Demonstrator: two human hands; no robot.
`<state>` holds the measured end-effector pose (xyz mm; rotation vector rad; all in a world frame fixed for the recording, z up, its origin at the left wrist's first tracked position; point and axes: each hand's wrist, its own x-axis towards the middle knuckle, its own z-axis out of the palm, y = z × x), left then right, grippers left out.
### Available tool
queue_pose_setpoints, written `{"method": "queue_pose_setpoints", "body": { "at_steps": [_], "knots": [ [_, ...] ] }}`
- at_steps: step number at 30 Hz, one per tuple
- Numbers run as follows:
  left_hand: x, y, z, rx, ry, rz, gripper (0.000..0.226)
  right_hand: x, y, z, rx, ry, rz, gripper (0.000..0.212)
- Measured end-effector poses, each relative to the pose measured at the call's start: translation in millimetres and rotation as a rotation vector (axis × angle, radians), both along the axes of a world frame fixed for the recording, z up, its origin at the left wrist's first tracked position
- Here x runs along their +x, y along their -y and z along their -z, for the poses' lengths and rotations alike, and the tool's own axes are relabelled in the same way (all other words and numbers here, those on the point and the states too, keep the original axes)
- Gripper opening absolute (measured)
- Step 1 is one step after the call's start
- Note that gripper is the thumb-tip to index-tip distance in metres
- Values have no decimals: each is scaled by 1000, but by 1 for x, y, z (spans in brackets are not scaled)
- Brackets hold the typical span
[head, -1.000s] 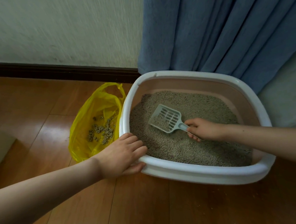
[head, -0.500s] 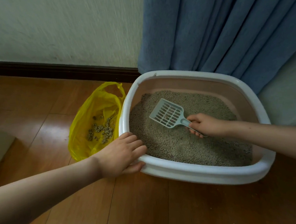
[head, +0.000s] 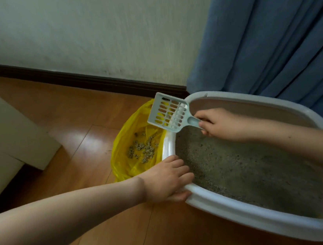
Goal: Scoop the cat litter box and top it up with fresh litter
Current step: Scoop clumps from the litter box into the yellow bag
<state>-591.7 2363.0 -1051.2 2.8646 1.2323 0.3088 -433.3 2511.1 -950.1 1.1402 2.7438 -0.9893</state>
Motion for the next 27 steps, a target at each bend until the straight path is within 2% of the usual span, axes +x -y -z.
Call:
{"method": "queue_pose_setpoints", "body": {
  "at_steps": [4,6,8,10,12,13,16,17,19,21,24,26,27],
  "knots": [
    [1,0,0,0,3,-6,28,-50,14,9,354,234,-245,11],
    [-1,1,0,7,14,-6,28,-68,20,15,581,381,-407,23],
    [-2,1,0,9,21,-4,28,-78,26,25,797,425,-535,26],
    [-2,1,0,2,20,-3,28,-80,27,31,965,412,-565,22],
    [-2,1,-1,-7,22,-2,27,-77,23,31,965,397,-517,24],
    [-2,1,-1,-11,27,0,27,-72,18,30,871,385,-492,23],
    [-4,1,-1,-9,21,2,27,-48,3,16,306,195,-158,6],
    [-5,2,0,-6,12,2,27,-36,-2,10,179,113,-33,8],
    [-5,1,1,0,1,12,27,-6,-15,-4,60,41,91,14],
    [-5,0,0,0,-5,25,26,30,-26,-20,57,118,121,16],
    [-5,-1,1,11,-12,29,25,84,-43,-33,245,464,38,20],
    [-4,-1,1,21,-10,29,25,105,-46,-23,325,663,-82,34],
    [-4,-1,1,24,-8,30,25,108,-44,-17,322,697,-148,41]
  ]
}}
